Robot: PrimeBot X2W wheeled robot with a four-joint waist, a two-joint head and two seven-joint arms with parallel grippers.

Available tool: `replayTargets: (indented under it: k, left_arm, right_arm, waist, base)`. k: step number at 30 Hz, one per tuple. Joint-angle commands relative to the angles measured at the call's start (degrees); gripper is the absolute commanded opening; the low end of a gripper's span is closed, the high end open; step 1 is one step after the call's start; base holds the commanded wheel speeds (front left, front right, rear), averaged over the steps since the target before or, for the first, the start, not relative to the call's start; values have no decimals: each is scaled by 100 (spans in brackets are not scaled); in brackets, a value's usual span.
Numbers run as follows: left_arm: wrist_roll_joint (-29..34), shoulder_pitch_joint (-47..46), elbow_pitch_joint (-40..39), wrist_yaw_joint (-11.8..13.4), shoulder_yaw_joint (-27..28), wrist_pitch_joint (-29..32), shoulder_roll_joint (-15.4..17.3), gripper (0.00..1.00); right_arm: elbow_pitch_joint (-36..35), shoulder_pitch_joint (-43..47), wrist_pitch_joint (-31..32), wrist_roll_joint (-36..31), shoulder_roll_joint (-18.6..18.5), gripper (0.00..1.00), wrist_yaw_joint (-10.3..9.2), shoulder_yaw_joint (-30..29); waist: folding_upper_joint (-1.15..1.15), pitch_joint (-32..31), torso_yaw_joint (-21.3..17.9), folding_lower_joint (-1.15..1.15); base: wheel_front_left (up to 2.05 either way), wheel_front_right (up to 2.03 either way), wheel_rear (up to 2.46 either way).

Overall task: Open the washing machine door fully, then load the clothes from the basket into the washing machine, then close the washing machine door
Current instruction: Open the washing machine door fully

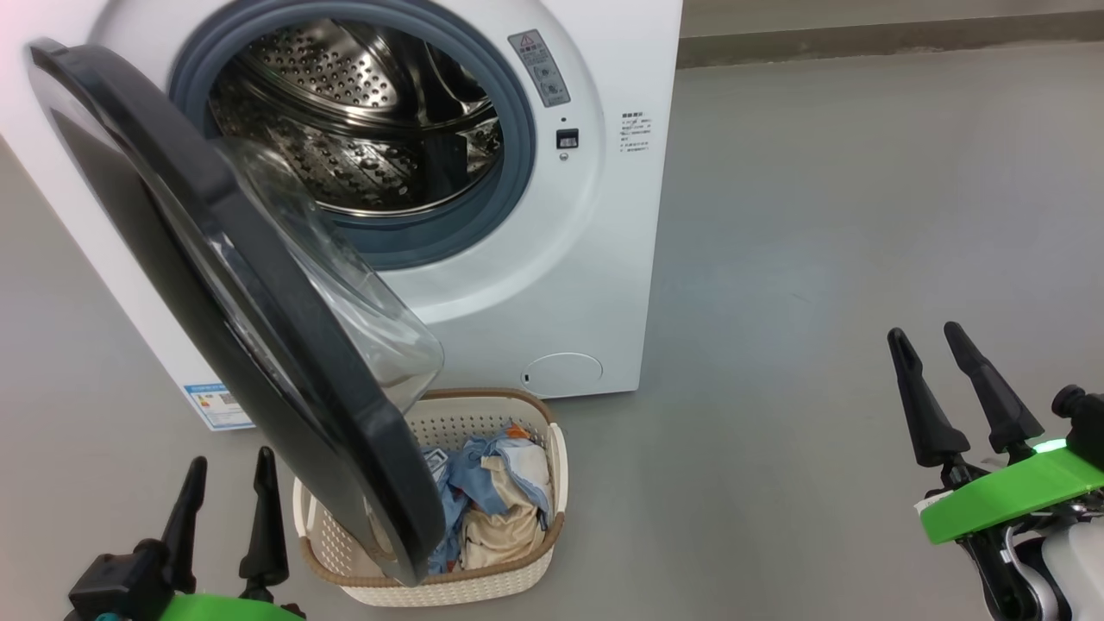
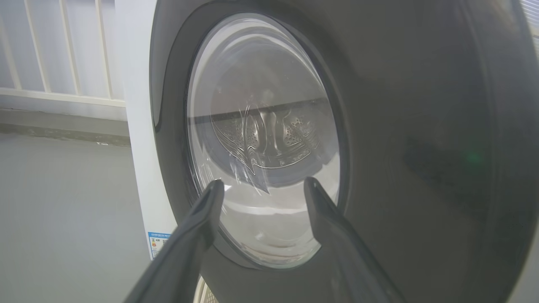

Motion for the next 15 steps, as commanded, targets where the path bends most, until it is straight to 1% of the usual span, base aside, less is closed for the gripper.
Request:
replayTargets:
  k: [1, 8, 9, 15]
  left_arm:
    - [-27, -78, -191, 31, 201, -59, 94, 100]
    - [-42, -80, -230, 35, 187, -59, 114, 100]
    - [-46, -88, -229, 32, 178, -59, 124, 100]
    - [-28, -96, -272, 77, 131, -60, 116, 100]
  right_arm:
    - [-72, 16, -72, -184, -26, 100, 26, -35]
    - [162, 63, -84, -738, 148, 100, 26, -230]
    - [218, 53, -85, -823, 245, 100, 26, -286]
    - [444, 55, -85, -943, 347, 100, 26, -297]
  waist:
    - [0, 18, -29, 0]
    - [0, 77, -58, 0]
    - [0, 93, -48, 0]
    - [0, 105, 24, 0]
  base:
    - [0, 0, 0]
    - [0, 0, 0]
    - [0, 0, 0]
    - [0, 0, 0]
